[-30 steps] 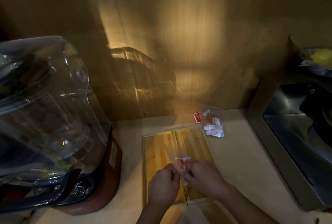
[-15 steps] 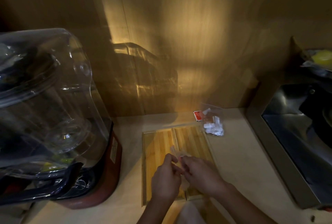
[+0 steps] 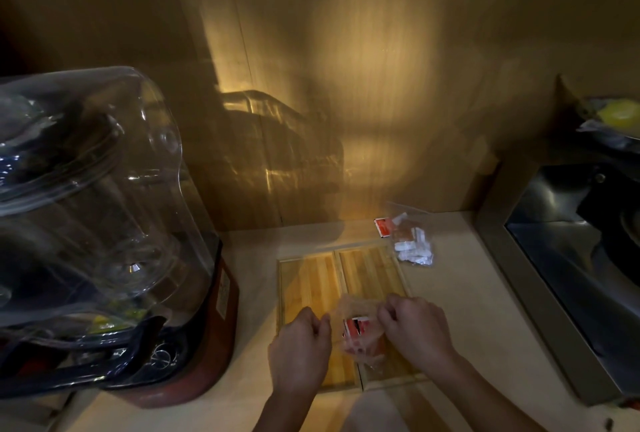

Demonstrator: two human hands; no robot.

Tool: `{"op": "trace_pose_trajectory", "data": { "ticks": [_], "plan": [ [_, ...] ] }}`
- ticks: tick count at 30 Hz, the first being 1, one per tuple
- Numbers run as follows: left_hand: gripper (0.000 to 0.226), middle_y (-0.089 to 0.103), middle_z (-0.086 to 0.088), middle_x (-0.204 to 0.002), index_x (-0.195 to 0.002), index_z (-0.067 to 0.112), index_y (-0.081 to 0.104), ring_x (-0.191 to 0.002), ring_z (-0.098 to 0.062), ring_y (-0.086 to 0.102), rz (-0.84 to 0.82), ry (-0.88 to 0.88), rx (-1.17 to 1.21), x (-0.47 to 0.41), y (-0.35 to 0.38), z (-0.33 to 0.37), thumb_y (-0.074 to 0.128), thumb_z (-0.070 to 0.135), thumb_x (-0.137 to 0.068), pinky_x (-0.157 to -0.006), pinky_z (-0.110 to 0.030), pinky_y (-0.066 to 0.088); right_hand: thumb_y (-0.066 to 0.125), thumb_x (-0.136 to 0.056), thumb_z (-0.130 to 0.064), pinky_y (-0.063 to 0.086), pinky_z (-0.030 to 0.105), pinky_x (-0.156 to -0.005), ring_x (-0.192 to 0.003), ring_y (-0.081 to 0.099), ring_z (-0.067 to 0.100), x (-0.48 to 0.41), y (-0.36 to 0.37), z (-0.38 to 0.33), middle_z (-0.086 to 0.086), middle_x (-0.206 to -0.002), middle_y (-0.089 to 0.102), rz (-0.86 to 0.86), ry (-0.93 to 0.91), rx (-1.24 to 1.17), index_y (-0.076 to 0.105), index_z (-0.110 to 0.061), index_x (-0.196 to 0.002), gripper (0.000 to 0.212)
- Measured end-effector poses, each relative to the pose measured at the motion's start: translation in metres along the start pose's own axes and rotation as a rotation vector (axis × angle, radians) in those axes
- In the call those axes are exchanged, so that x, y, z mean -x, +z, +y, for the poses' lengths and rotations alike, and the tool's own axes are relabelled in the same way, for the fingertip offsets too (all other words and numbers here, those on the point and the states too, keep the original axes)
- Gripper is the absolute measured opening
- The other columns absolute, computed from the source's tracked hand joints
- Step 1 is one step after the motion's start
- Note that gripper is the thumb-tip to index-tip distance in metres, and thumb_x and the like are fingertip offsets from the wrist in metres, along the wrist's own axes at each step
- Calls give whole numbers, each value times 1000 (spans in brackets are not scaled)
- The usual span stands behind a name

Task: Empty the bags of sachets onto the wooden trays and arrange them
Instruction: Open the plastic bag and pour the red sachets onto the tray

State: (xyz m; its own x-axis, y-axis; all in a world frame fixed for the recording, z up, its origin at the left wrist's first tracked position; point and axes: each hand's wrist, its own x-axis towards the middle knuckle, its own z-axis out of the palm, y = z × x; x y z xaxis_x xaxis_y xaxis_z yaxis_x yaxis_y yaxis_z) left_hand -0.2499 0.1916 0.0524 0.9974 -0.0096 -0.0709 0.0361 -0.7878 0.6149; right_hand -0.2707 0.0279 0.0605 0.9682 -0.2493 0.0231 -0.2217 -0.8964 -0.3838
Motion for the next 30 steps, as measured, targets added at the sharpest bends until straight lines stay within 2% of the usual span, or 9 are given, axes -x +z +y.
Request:
{"op": "trace_pose_trajectory", "data": {
  "ticks": [7, 10, 14, 17, 19, 23, 26, 28, 30],
  "plan": [
    [31, 60, 0, -67, -62, 22, 44, -74, -23, 64, 21, -106, 37, -2, -7, -3, 50, 35, -89, -66, -34, 49, 44, -89, -32, 33, 29, -64, -86, 64, 28, 2, -4, 0, 8, -87, 72, 10, 68, -65, 42, -21, -62, 29],
    [31, 61, 2, -69, -89, 25, 48, -75, -21, 65, 41, -92, 84, 0, -15, 3, 50, 56, -85, -65, -33, 48, 48, -87, -29, 32, 30, -59, -68, 56, 24, 0, -5, -2, -1, -58, 54, -5, 109, -133, 35, -20, -50, 40],
    [33, 57, -4, -53, -99, 37, 42, -50, -15, 55, -133, 77, 178, 12, -22, 15, 56, 58, -78, -54, -32, 44, 58, -81, -22, 30, 29, -49, -49, 42, 15, -8, -7, -9, -3, -45, 38, -9, 216, -376, 36, -17, -43, 44],
    [42, 73, -7, -80, -109, 43, 40, -79, -24, 70, -334, 201, -15, 25, -12, 24, 50, 65, -75, -72, -35, 54, 58, -79, -20, 26, 28, -47, -45, 37, 13, -11, -10, -19, -2, -42, 35, -1, 236, -418, 33, -16, -40, 46],
    [42, 73, -9, -98, -114, 38, 45, -98, -29, 66, -367, 227, -133, 28, -5, 27, 46, 63, -81, -81, -36, 50, 57, -79, -23, 27, 27, -47, -48, 42, 15, -11, -10, -22, -2, -44, 39, -17, 240, -379, 35, -16, -42, 44],
    [32, 69, -7, -108, -107, 24, 53, -104, -29, 63, -310, 298, -263, 24, 2, 21, 35, 46, -94, -82, -37, 48, 55, -79, -29, 33, 29, -57, -65, 53, 23, -10, -13, -19, -2, -54, 47, -63, 275, -276, 41, -16, -50, 35],
    [39, 61, -5, -112, -112, 21, 51, -104, -29, 61, -316, 367, -334, 18, -2, 17, 25, 42, -92, -83, -39, 48, 55, -80, -31, 40, 31, -69, -86, 59, 26, -12, -18, -18, 1, -85, 59, -128, 256, -141, 52, -20, -82, 12],
    [37, 57, -5, -114, -115, 20, 51, -106, -28, 59, -325, 438, -380, 13, -6, 17, 27, 35, -91, -84, -39, 47, 55, -80, -28, 45, 34, -77, -98, 61, 29, -16, -18, -14, 5, -102, 62, -158, 260, -100, 49, -19, -105, 28],
    [28, 55, -5, -115, -113, 18, 53, -108, -26, 56, -334, 560, -400, 6, -11, 17, 35, 17, -91, -85, -38, 45, 56, -79, -28, 46, 34, -78, -98, 61, 28, -21, -18, -9, 6, -106, 65, -151, 247, -91, 52, -20, -106, 28]
  ]
}}
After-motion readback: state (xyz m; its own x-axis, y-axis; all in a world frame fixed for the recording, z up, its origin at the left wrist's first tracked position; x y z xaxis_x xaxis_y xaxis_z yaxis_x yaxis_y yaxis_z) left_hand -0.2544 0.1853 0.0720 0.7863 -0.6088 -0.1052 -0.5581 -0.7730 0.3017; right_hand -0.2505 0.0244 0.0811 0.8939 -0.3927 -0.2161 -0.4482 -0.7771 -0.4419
